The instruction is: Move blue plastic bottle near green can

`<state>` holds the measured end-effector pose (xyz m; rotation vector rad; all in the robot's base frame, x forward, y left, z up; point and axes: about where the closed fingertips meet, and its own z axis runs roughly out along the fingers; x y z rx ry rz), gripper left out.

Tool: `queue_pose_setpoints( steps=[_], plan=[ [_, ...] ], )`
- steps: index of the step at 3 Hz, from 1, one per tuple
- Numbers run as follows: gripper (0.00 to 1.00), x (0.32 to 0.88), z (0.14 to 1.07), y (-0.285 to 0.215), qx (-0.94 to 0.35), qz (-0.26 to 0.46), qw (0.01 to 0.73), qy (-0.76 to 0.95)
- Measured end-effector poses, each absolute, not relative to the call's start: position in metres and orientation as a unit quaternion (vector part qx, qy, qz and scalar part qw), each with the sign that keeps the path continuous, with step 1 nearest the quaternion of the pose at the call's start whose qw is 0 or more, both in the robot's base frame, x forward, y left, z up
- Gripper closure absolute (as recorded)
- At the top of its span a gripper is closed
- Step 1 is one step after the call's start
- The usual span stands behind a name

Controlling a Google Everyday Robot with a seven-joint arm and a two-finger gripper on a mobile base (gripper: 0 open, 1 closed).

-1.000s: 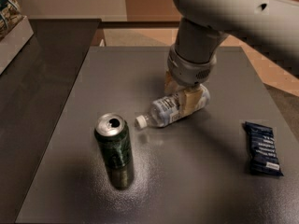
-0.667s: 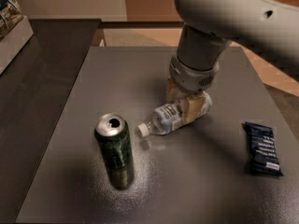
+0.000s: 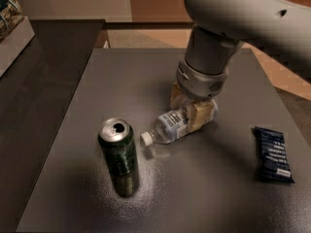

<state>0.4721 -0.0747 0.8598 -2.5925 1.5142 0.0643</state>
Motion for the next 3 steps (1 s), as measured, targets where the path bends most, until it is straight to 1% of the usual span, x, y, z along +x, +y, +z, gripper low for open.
queue_pose_setpoints(
  steps=[1, 2, 3],
  plan=[
    [0.13, 0.4722, 0.8602, -0.0742, -0.861, 0.019, 0.071, 0.503],
    [0.00, 0.4722, 0.8604, -0.0739, -0.861, 0.018, 0.072, 0.503],
    [0.00, 0.4722, 0.8605, -0.0739, -0.861, 0.018, 0.072, 0.503]
  ],
)
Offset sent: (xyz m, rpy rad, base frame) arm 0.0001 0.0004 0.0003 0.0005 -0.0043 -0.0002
